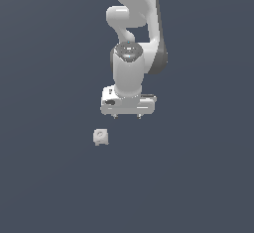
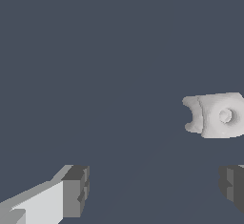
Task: Pick up the object and move it to a goal position.
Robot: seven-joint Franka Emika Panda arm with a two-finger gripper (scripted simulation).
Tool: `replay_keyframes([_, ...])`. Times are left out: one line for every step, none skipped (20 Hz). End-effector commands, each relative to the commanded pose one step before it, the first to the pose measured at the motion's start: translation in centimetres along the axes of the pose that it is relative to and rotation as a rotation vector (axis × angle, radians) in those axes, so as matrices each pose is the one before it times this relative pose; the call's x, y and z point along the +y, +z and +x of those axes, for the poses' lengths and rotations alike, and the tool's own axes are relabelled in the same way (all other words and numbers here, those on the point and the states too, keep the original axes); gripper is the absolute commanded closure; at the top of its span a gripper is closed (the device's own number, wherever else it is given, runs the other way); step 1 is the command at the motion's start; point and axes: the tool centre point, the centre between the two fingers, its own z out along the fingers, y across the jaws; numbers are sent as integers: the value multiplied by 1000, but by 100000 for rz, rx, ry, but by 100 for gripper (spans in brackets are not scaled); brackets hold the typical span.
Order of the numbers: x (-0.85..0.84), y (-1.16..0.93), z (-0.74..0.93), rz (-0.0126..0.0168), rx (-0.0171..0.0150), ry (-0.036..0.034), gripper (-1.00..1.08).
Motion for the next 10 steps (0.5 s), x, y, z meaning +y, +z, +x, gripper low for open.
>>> replay_keyframes([1, 0, 0, 0, 0, 0, -92])
replay_keyframes([14, -22, 9, 14, 58, 34, -92])
replay_keyframes([46, -64, 26, 47, 171, 107, -92])
replay_keyframes([70, -105, 43, 76, 278, 177, -92])
replay_keyframes([93, -160, 54, 110, 403, 262, -92])
replay_keyframes([93, -206, 62, 135, 500, 337, -92])
replay_keyframes([56, -202, 45, 124, 459, 328, -92])
replay_keyframes([12, -170, 21, 95, 350, 272, -92])
replay_keyframes([-27, -125, 1, 62, 228, 199, -92])
replay_keyframes([-41, -78, -13, 31, 114, 121, -92])
